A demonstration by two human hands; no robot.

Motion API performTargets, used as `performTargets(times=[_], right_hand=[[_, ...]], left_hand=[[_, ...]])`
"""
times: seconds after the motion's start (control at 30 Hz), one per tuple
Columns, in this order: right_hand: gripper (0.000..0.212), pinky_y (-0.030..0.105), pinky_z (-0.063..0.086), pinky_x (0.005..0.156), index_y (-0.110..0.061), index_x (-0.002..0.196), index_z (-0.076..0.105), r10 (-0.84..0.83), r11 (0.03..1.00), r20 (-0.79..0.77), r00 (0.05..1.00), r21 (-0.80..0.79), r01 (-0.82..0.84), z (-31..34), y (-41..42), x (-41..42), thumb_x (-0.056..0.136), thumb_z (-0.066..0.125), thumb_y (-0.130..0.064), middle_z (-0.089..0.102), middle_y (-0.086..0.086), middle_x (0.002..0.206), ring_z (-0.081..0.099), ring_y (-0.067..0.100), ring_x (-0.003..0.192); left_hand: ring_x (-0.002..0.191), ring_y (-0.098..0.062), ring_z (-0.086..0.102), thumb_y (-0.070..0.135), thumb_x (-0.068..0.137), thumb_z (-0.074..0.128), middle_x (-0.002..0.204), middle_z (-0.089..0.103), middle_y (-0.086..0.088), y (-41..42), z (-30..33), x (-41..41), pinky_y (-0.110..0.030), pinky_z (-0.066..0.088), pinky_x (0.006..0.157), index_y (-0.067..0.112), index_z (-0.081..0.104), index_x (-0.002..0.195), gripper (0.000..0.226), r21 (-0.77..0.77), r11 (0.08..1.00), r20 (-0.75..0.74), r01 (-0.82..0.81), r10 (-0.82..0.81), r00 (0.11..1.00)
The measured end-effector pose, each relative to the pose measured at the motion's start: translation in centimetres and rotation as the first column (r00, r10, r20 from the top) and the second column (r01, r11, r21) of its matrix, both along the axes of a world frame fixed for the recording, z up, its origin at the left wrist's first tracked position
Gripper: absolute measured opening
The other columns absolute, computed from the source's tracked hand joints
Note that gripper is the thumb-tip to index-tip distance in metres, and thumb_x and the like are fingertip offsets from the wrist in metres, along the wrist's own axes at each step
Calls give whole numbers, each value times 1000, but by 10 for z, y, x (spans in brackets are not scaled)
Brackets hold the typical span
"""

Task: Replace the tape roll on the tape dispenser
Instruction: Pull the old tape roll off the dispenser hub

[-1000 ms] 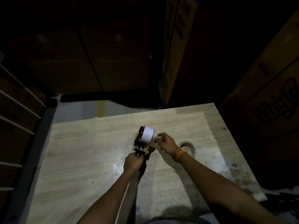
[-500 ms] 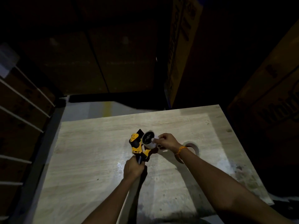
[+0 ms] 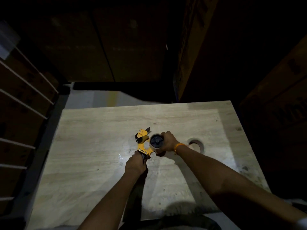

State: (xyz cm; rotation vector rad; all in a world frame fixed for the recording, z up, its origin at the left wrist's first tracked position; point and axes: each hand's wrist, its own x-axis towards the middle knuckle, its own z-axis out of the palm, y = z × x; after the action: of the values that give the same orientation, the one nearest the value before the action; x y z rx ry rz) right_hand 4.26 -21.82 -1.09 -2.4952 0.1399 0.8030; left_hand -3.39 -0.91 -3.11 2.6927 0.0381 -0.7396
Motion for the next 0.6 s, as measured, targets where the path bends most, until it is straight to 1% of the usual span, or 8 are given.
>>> performTargets(times=[0.07,0.17,0.27,0.33,0.43,0.53,0.6], right_hand=[[90,42,59,88,-15,120,58,31,999,5,1000,-20,-31,6,5,-1,46,96,-52,51,10,118,57,33,102],[90,45,58,90,-14,123,55,62,997,36,997,-44,-61,15,11,-4,49,97,-46,48,12,120,53,33,105],[89,44,57,89,-12,124,54,106,993,62,992,-59,-102,20,13,-5,53,97,-43,51,14,121,55,35,107],[90,43,57,86,-10,123,59,137,989,69,988,-63,-133,25,13,-3,49,100,-40,55,14,119,57,34,105],[89,43,60,81,-9,115,66,186,980,73,980,-91,-179,32,14,1,41,101,-44,63,10,110,63,32,98],[89,38,59,75,-11,111,70,182,981,108,977,-86,-173,34,13,0,34,101,-45,67,7,105,65,29,91],[84,33,55,71,-11,107,72,160,986,146,976,-63,-152,36,12,-2,35,101,-42,69,7,102,62,25,85]], left_hand=[[105,-36,67,35,91,62,115,66,-15,-1,0,0,-44,57,84,7,53,124,44,20,1000,-17,7,-7,1000],[111,-37,66,33,92,63,120,65,-15,-2,-1,1,-44,54,88,6,50,129,48,38,999,-38,-11,12,999],[110,-36,67,35,93,64,120,66,-14,-1,-5,2,-44,55,89,7,48,130,49,48,998,-39,-38,40,998],[109,-36,68,36,93,64,120,68,-13,-1,-6,4,-44,55,89,8,46,130,49,60,997,-49,-52,55,997],[115,-35,67,32,94,65,125,67,-13,-3,-4,7,-43,54,93,6,42,136,54,81,993,-84,-86,93,992],[112,-36,68,31,93,64,124,68,-14,-5,-7,8,-45,55,93,8,42,137,54,67,986,-100,-151,157,983],[111,-37,68,31,92,62,124,68,-15,-6,-10,8,-45,55,92,8,41,137,54,52,981,-100,-187,192,976]])
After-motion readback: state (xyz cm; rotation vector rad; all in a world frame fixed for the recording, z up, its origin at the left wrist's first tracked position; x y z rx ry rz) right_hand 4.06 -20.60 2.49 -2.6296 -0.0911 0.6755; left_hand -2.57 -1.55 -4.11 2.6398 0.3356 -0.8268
